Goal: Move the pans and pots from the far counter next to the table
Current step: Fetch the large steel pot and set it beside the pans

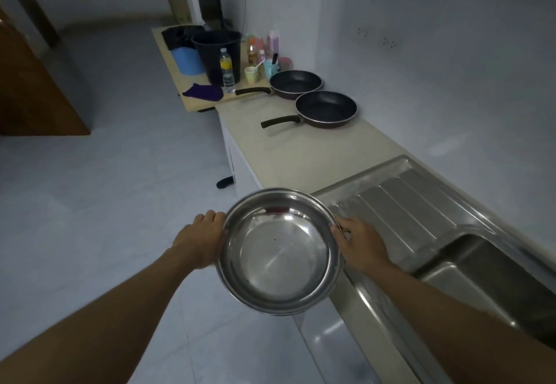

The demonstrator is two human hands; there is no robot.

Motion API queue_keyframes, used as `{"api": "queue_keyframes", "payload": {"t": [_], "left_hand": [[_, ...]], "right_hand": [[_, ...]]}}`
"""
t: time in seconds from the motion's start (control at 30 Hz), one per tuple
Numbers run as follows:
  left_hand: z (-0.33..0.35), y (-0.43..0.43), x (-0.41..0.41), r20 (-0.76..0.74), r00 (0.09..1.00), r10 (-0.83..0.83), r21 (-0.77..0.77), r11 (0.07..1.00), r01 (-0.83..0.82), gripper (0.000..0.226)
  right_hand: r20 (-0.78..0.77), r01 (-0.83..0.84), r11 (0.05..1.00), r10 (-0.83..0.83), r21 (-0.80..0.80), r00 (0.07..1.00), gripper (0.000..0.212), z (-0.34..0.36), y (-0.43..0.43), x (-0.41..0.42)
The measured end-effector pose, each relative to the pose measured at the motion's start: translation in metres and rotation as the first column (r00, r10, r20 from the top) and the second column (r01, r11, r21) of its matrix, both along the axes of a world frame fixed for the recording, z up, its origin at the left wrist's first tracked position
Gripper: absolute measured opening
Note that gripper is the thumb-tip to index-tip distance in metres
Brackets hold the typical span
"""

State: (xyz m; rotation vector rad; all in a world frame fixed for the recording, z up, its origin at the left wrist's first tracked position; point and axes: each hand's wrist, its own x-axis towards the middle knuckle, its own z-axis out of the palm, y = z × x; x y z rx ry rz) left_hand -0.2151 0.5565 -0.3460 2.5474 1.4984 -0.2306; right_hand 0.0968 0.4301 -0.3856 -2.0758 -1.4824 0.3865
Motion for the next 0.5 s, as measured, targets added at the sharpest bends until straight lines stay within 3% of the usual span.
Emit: {"api": "queue_keyframes", "payload": {"t": [0.2, 0.5], "left_hand": [[-0.010, 0.116, 0.042, 0.008, 0.987, -0.162, -0.008, 0.987, 0.162, 0.037], [-0.003, 0.272, 0.121, -0.029, 0.884, -0.467, -0.016, 0.884, 0.466, 0.029]], "right_hand": [[-0.002, 0.098, 0.995, -0.098, -0.011, 0.995, 0.025, -0.013, 0.073, 0.022], [0.047, 0.413, 0.910, -0.414, 0.024, 0.909, 0.022, -0.017, 0.140, 0.033]]}}
